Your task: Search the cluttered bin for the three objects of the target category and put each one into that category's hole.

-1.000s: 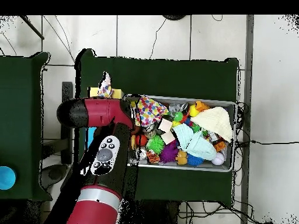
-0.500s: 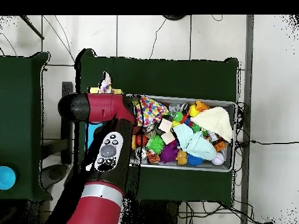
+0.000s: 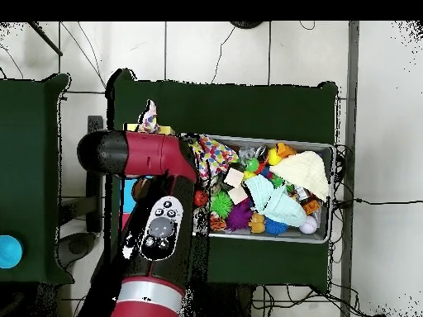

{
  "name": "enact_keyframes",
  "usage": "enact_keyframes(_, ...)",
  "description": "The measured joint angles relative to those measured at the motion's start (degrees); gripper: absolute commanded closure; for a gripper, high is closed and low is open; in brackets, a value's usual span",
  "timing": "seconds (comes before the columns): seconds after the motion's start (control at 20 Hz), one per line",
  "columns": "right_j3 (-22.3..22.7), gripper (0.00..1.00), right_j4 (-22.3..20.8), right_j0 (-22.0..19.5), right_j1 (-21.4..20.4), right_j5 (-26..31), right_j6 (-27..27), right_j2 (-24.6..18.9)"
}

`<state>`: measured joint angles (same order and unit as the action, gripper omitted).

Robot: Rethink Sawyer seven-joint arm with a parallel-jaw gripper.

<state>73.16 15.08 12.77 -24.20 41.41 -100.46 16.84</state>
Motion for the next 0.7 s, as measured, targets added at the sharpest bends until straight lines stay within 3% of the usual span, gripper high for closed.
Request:
enact_keyframes(0.25,1.4,1.00,0.0,-0.2,-4.8,2.5,0.0,0.0)
enact_keyframes(0.7,1.4,1.00,0.0,-0.5,-8.1,3.7,0.0,-0.3)
